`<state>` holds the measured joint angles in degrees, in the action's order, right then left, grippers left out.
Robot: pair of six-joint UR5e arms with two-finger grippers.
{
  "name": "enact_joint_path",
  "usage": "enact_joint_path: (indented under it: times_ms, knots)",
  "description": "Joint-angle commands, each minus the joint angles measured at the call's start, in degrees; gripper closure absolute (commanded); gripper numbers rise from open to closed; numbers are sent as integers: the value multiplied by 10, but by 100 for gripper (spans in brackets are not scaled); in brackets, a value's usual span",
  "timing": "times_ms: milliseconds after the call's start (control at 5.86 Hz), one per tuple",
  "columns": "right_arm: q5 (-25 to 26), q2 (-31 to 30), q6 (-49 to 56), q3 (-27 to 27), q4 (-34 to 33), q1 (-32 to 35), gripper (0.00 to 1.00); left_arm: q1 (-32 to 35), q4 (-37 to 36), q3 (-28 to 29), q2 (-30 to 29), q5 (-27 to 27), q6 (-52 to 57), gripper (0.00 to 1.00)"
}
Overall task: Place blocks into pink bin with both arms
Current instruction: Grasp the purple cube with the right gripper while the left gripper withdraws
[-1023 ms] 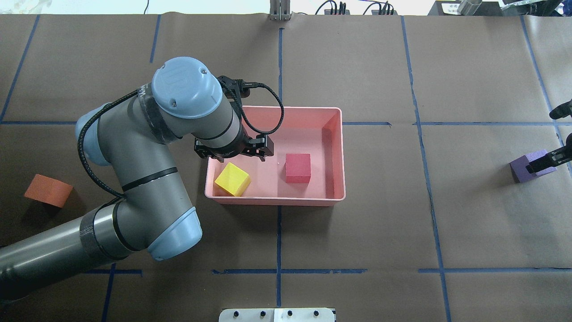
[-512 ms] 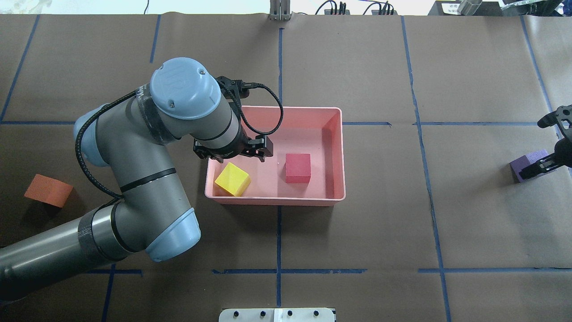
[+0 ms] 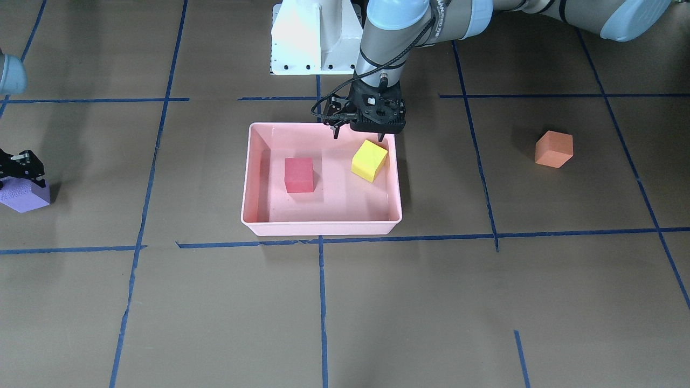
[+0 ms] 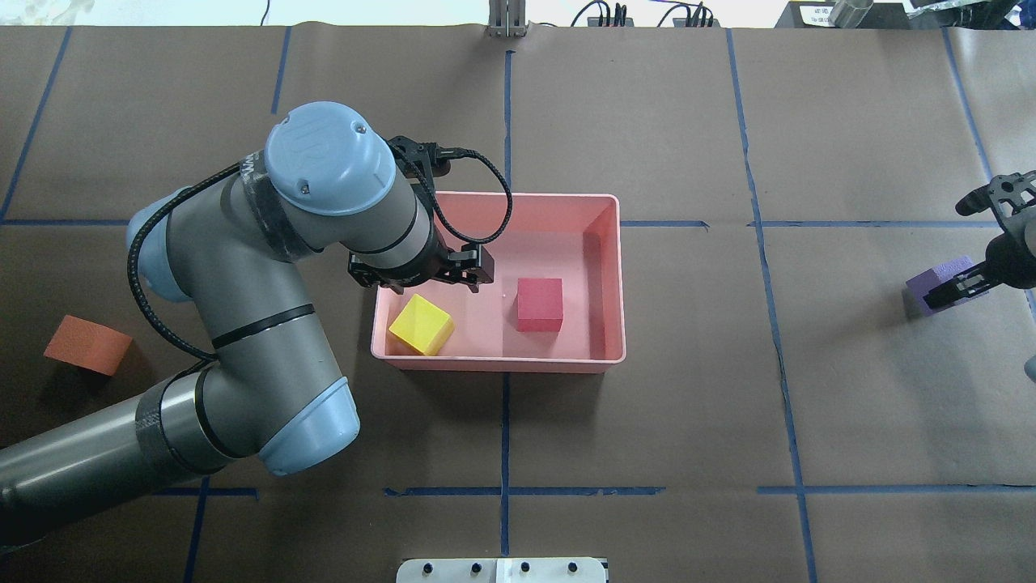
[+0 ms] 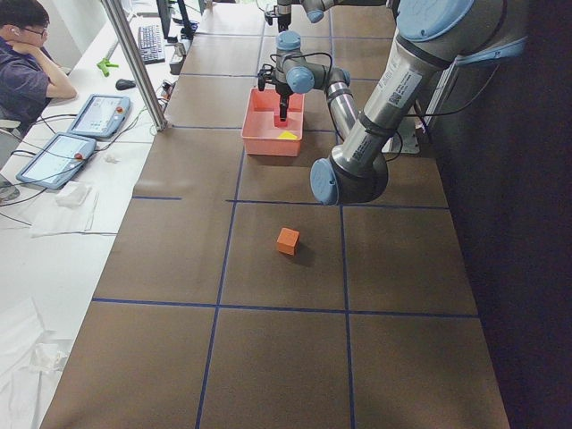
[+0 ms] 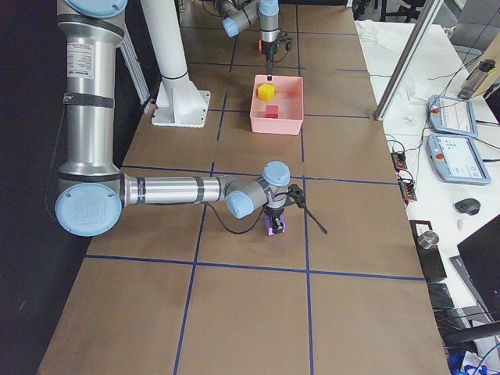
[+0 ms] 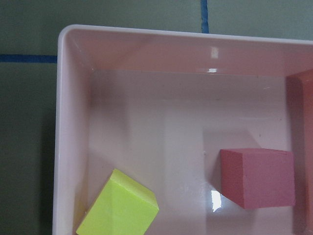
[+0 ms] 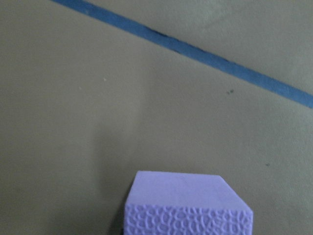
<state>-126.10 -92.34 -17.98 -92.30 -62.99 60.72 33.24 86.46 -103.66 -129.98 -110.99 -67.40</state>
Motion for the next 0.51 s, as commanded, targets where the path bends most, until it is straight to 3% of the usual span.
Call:
enact_joint_path:
  times_ms: [0,341]
  knots:
    - [-10,64,-57,-85,-141,0,58,23,-5,-45,64,-3,107,0]
    - [-12,185,-158,-148,-305,-36,58,103,-3,-56,125,-70,271,0]
